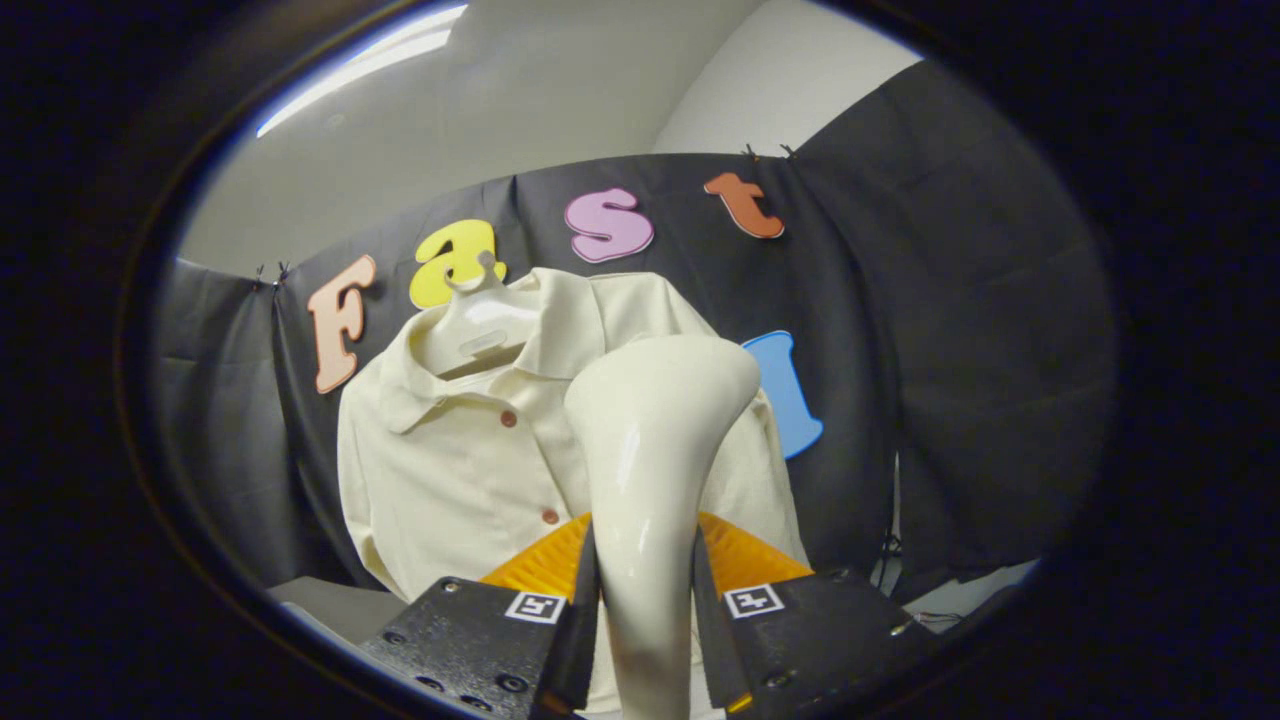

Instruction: Iron the clothes twice with a garment steamer, once on the left side and once on the right side.

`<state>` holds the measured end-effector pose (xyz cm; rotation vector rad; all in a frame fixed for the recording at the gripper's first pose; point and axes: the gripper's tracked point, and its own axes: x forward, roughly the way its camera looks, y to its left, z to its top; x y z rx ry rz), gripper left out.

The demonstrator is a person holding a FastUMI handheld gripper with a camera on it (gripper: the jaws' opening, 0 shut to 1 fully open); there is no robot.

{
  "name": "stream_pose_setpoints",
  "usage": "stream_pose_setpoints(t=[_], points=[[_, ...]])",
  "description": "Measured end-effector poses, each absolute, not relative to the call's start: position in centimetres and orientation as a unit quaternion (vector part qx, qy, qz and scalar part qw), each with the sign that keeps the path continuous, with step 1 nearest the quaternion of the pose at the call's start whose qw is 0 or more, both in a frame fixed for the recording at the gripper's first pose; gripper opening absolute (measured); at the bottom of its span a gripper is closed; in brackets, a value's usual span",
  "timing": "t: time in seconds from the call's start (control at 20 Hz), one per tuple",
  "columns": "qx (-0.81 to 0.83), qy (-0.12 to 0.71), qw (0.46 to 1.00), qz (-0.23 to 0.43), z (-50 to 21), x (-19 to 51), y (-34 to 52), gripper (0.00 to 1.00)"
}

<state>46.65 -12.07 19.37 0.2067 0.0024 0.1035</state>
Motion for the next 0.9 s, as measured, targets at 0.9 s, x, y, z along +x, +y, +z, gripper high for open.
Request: stream_pose_setpoints(t=[0.9], points=[[0.125, 0.068, 0.988, 0.063, 8.4, 49.4, -13.5, 0.44]])
